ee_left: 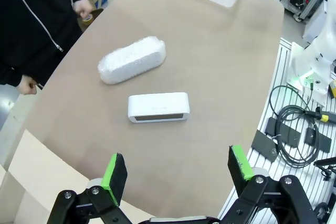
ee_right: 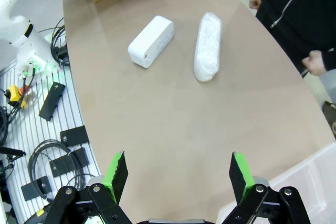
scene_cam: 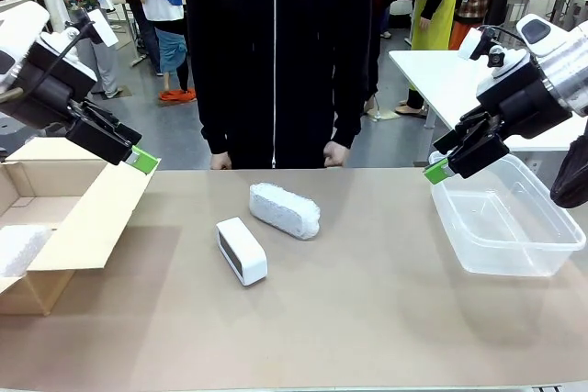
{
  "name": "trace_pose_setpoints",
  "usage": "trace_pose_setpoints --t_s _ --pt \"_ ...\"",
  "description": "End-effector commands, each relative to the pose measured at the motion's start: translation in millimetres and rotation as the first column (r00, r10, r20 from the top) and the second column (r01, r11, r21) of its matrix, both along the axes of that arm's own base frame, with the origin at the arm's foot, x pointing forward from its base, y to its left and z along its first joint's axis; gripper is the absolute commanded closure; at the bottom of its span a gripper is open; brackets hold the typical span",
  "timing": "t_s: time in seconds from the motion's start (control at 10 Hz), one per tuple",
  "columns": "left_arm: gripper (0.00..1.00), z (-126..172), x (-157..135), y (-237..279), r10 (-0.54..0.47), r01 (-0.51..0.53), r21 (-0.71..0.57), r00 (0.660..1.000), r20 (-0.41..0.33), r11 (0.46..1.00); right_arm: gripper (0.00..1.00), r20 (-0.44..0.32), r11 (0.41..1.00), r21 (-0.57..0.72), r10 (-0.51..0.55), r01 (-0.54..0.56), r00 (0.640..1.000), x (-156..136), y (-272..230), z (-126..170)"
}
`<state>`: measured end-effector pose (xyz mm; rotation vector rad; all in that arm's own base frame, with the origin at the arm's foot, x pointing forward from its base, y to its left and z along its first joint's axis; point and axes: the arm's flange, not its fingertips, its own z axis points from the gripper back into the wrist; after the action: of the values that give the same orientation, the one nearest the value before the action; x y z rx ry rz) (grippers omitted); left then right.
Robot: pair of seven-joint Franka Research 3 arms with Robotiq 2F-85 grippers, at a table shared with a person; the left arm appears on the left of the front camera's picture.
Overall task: Separate and place wrapped and unwrapped clocks.
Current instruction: Pick up the Digital clock indicated by the person.
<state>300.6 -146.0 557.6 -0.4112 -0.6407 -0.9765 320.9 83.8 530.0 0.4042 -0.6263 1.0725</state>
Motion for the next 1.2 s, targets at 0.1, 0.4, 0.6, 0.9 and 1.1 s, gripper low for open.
trace_pose_setpoints --t_s 0.1,0.4,0.6,0.9,1.1 --pt "0.0 0.5 -0.2 -1.8 0.003 -0.003 0.001 1.0 0.009 1.0 0.0 -0.007 1.0 0.027 0.01 -0.01 1.0 1.3 1.0 -1.0" --pt "0.0 0.5 -0.2 -1.8 0.003 -0.003 0.001 1.0 0.009 1.0 0.0 -0.007 1.0 0.027 0.01 -0.01 1.0 1.3 1.0 -1.0" --pt "0.0 0.5 -0.2 -1.8 0.003 -0.003 0.001 1.0 0.009 1.0 0.0 -0.007 1.0 0.027 0.01 -0.01 1.0 1.3 1.0 -1.0" --pt "0.0 0.5 -0.2 -1.8 0.003 -0.003 0.001 1.0 0.009 1.0 0.0 -0.007 1.0 0.027 0.01 -0.01 1.0 1.3 1.0 -1.0" --pt "0.0 0.5 -0.2 -1.8 0.003 -0.003 0.001 1.0 0.009 1.0 0.0 -0.007 1.0 0.027 0.01 -0.01 1.0 1.3 1.0 -1.0"
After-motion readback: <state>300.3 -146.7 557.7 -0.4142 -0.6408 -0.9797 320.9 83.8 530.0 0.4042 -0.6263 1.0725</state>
